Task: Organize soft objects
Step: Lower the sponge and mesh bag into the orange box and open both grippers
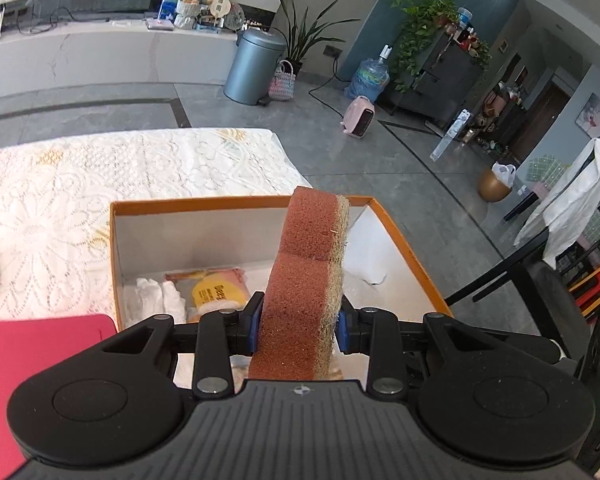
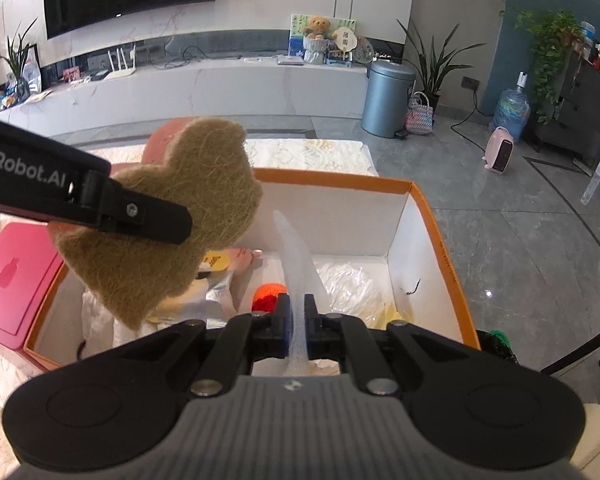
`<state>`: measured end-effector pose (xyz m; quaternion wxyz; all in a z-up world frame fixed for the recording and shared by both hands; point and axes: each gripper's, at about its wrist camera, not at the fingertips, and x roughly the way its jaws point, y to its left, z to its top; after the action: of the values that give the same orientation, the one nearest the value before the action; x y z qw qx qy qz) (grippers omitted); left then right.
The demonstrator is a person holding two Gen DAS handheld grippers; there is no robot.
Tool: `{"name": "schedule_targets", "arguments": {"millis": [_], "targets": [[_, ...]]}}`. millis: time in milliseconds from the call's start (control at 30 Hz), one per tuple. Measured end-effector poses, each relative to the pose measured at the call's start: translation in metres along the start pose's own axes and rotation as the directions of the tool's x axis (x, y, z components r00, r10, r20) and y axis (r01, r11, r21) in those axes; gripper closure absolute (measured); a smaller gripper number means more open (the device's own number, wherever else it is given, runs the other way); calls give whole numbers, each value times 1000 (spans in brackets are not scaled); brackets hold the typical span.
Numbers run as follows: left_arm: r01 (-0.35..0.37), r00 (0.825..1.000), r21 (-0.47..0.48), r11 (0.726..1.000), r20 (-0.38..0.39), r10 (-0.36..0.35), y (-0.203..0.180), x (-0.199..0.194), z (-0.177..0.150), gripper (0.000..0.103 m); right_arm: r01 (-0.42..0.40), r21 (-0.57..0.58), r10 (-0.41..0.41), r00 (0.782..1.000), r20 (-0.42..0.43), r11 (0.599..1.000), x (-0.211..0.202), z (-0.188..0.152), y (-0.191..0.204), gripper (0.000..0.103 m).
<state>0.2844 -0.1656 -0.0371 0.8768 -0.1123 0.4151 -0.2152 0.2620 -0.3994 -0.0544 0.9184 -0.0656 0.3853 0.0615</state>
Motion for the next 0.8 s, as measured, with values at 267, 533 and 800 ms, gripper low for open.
{"name": "schedule_targets", "arguments": {"millis": [267, 533, 800], "targets": [[-9, 1000, -16, 1000, 17, 9, -1, 0, 2, 50, 11, -37, -12, 1000, -20, 999, 1, 0, 3, 77], [9, 996, -52, 999, 87, -5, 2, -22, 8, 22, 32, -84, -33, 999, -12, 996, -11, -1, 6, 39], [33, 987, -65, 997, 160, -22, 5, -51, 7, 21, 38, -94, -33, 998, 46, 995, -35, 0, 16, 20]]}}
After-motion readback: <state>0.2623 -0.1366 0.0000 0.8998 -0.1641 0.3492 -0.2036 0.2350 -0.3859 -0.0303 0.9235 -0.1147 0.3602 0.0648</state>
